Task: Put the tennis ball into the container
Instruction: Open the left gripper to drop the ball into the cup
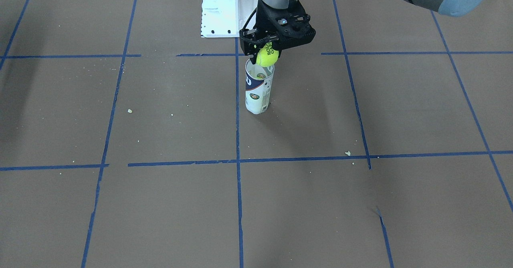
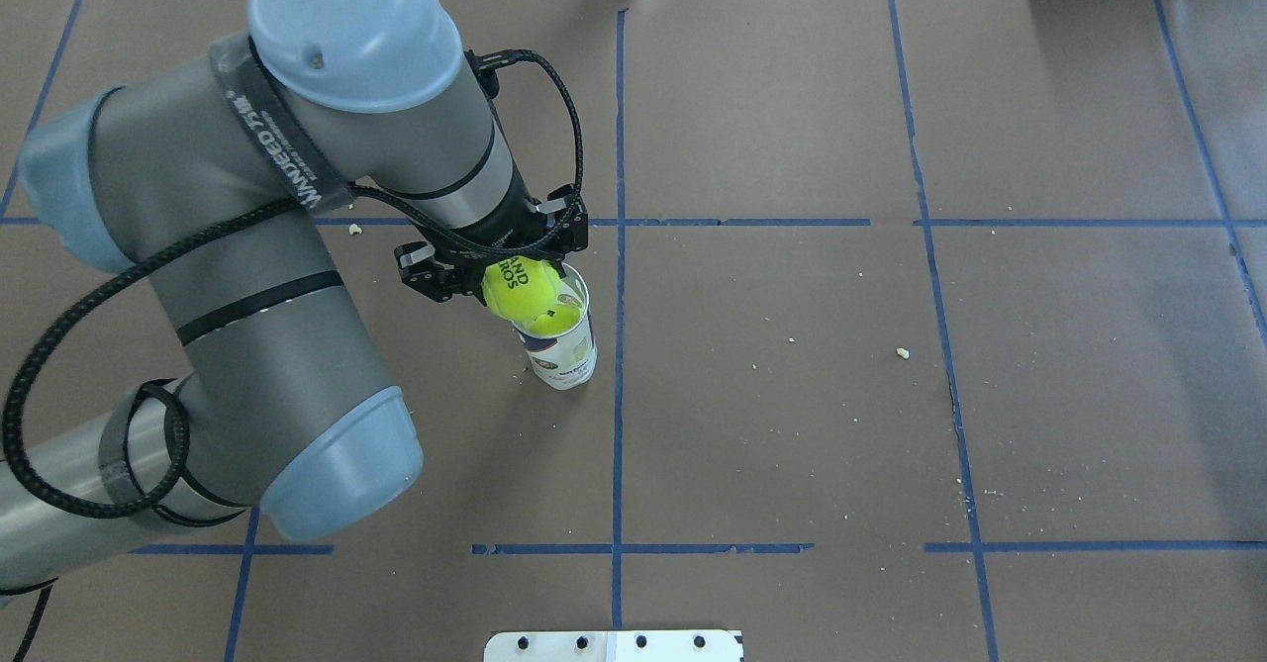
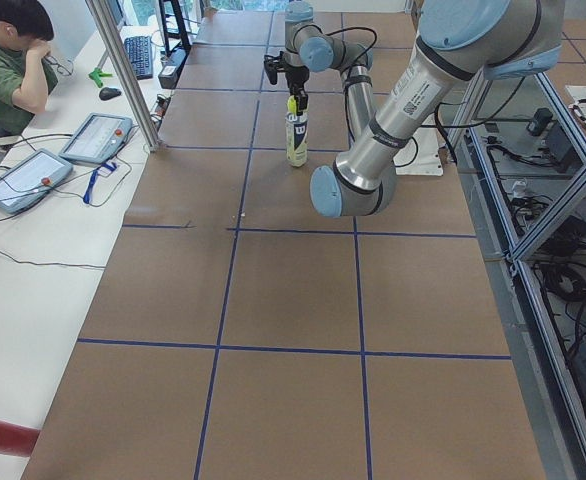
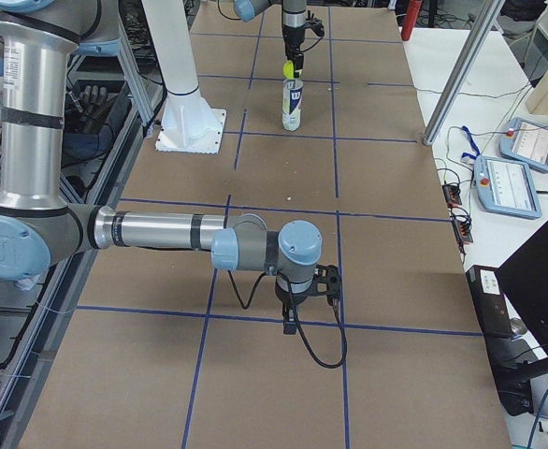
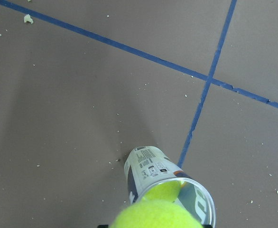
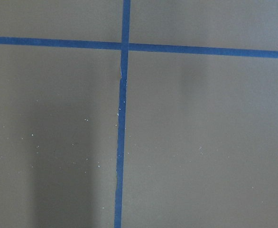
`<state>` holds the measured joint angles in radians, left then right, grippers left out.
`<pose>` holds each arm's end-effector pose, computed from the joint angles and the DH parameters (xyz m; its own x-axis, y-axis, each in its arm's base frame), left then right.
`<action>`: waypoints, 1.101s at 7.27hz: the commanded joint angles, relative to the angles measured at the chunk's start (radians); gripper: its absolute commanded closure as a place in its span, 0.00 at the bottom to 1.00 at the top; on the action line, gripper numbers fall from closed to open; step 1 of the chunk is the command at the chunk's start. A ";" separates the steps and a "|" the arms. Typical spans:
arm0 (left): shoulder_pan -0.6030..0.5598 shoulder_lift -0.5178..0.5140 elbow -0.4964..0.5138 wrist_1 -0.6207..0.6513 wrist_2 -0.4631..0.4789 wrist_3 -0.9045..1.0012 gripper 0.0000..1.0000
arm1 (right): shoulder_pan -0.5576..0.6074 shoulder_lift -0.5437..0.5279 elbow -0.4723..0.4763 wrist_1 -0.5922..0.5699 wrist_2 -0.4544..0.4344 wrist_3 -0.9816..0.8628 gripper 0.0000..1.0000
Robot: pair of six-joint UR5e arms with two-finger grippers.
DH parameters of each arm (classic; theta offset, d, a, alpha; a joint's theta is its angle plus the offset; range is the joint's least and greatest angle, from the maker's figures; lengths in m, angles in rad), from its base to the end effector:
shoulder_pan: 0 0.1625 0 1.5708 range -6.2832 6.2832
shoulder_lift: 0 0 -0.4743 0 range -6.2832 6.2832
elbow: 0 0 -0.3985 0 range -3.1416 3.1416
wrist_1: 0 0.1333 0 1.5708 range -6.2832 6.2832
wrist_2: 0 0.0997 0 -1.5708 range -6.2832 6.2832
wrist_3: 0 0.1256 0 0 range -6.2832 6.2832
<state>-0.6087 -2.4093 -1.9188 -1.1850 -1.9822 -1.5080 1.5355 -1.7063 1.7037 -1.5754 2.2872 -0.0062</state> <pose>0.4892 -0.4422 0.1187 0.5881 -0.3398 -0.7339 0.2522 0.9393 -0.2328 0.0355 -0.4350 0.7289 0.7536 -0.0281 0.6567 0.0400 0.9992 -0.0031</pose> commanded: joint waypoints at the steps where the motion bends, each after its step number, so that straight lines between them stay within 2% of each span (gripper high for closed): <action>1: 0.006 -0.010 0.020 -0.002 0.008 -0.005 0.61 | 0.000 -0.001 -0.001 0.000 0.000 0.000 0.00; 2: 0.004 -0.010 0.021 -0.002 0.008 -0.003 0.56 | 0.000 0.000 -0.001 0.000 0.000 0.000 0.00; 3: 0.006 -0.010 0.020 -0.002 0.008 -0.003 0.35 | 0.000 0.000 -0.001 0.000 0.000 0.000 0.00; 4: 0.006 -0.010 0.020 -0.002 0.008 -0.003 0.00 | 0.000 -0.001 -0.001 0.000 0.000 0.000 0.00; 8: 0.004 -0.010 0.018 -0.002 0.008 -0.003 0.00 | 0.000 0.000 0.001 0.000 0.000 0.000 0.00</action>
<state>-0.6038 -2.4187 -1.8993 -1.1873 -1.9742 -1.5110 1.5355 -1.7063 1.7032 -1.5754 2.2872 -0.0061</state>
